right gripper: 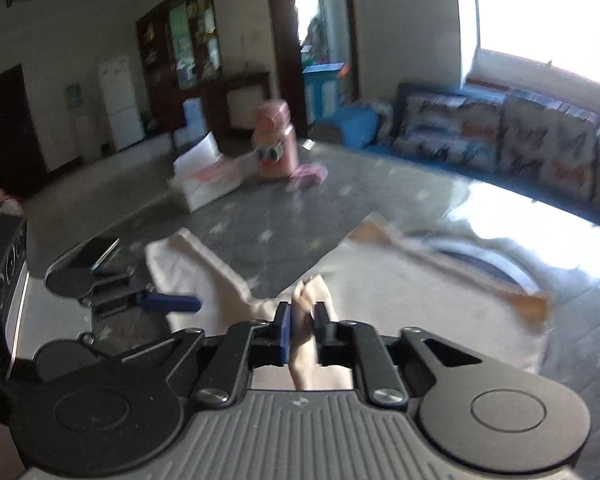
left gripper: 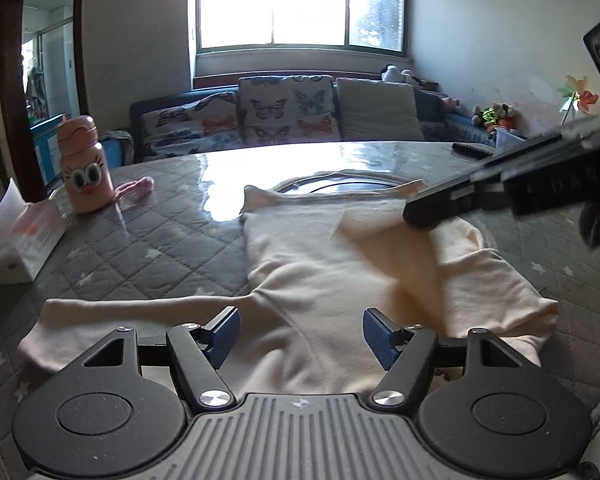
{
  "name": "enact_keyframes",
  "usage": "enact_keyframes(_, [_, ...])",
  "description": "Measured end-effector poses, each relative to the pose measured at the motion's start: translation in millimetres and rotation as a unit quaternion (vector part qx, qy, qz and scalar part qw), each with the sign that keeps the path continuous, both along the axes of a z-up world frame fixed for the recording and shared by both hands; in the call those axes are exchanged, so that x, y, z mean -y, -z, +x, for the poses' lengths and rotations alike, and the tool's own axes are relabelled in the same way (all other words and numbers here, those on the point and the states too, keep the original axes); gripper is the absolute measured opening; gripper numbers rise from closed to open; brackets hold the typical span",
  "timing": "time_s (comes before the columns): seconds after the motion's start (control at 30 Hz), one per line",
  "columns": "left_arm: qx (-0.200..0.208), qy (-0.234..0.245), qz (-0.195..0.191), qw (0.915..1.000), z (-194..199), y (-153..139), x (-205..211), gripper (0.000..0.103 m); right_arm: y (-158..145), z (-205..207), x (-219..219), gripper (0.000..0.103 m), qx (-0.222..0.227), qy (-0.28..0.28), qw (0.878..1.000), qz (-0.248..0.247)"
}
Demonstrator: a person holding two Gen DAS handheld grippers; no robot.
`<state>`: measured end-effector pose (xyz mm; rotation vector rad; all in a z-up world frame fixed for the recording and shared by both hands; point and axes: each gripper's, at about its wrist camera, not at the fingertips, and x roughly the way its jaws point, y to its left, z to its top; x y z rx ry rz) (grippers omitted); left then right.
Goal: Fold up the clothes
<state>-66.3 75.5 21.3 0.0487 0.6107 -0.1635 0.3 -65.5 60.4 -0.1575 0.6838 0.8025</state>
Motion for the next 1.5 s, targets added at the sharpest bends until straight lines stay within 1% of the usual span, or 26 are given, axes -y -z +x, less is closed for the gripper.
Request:
enact_keyframes(0.13, [0.001, -0.002, -0.001, 1.0, -3.5, -1.1, -4.5, 0.07, -1.3, -8.0, 10.2, 0.017, 0.002, -0.011, 1.0, -0.011])
enact_keyframes(0.2, [0.001, 0.003, -0.003, 1.0, -3.5, -1.5, -2.7, 0.069, -0.1, -9.1, 21.4, 0.019, 0.001, -0.005, 1.0, -0.026])
enact_keyframes(0.27, [0.0, 0.01, -0.006, 0.9999, -3.2, -1.4, 0.6, 0.065, 7.2, -9.0, 36.6, 0.021, -0.005, 0.008, 0.999, -0.047])
enact_keyframes(0.33, [-0.001, 0.024, -0.009, 0.9997, -1.9, -0.4, 7.4, 0.055, 19.6, -9.5, 55.3, 0.021, -0.023, 0.021, 0.997, -0.068])
enact_keyframes(0.37, [-0.002, 0.031, -0.01, 0.9995, -0.7, 0.2, 11.1, 0.052, 26.6, -10.4, 64.7, 0.021, -0.034, 0.029, 0.996, -0.077])
enact_keyframes(0.43, [-0.006, 0.046, -0.012, 0.9988, 3.4, 2.2, 19.2, 0.039, 40.1, -11.2, 80.4, 0.021, -0.052, 0.045, 0.993, -0.091])
enact_keyframes(0.47, [-0.009, 0.054, -0.013, 0.9984, 6.0, 3.6, 23.3, 0.036, 45.5, -10.9, 87.0, 0.021, -0.06, 0.052, 0.992, -0.094])
enact_keyframes(0.53, [-0.015, 0.068, -0.014, 0.9975, 11.9, 8.1, 30.0, 0.027, 55.1, -11.9, 102.0, 0.021, -0.077, 0.065, 0.991, -0.09])
enact_keyframes(0.63, [-0.029, 0.079, -0.01, 0.9964, 21.4, 17.1, 36.8, 0.02, 65.3, -13.1, 112.3, 0.023, -0.089, 0.07, 0.989, -0.093])
enact_keyframes(0.77, [-0.045, 0.076, -0.003, 0.9961, 30.8, 24.4, 37.2, 0.019, 63.7, -13.1, 114.3, 0.023, -0.085, 0.062, 0.99, -0.095])
enact_keyframes(0.87, [-0.045, 0.072, -0.007, 0.9964, 34.2, 22.6, 34.6, 0.019, 53.1, -6.3, 111.0, 0.023, -0.061, 0.061, 0.993, -0.076])
enact_keyframes(0.97, [-0.046, 0.061, -0.011, 0.9971, 40.3, 22.0, 32.4, 0.02, 51.0, 6.9, 106.1, 0.023, -0.05, 0.064, 0.995, -0.062])
enact_keyframes(1.07, [-0.054, 0.041, -0.015, 0.9976, 49.4, 28.5, 26.2, 0.02, 61.6, 24.2, 100.2, 0.023, -0.055, 0.07, 0.994, -0.064])
enact_keyframes(1.17, [-0.052, 0.033, -0.028, 0.9977, 51.7, 29.5, 17.7, 0.019, 71.4, 32.8, 98.0, 0.023, -0.064, 0.075, 0.993, -0.066])
enact_keyframes(1.23, [-0.049, 0.029, -0.033, 0.9979, 51.7, 27.6, 14.0, 0.02, 69.5, 31.7, 96.0, 0.024, -0.059, 0.072, 0.993, -0.068])
enact_keyframes(1.3, [-0.048, 0.023, -0.039, 0.9978, 53.2, 28.1, 10.8, 0.02, 67.7, 30.7, 93.2, 0.029, -0.053, 0.068, 0.994, -0.069])
enact_keyframes(1.4, [-0.048, 0.014, -0.041, 0.9979, 54.1, 29.6, 7.7, 0.02, 70.2, 31.6, 86.0, 0.031, -0.052, 0.063, 0.994, -0.073])
enact_keyframes(1.5, [-0.041, 0.002, -0.04, 0.9984, 51.0, 25.2, 0.4, 0.02, 72.1, 32.3, 77.7, 0.032, -0.047, 0.062, 0.994, -0.08])
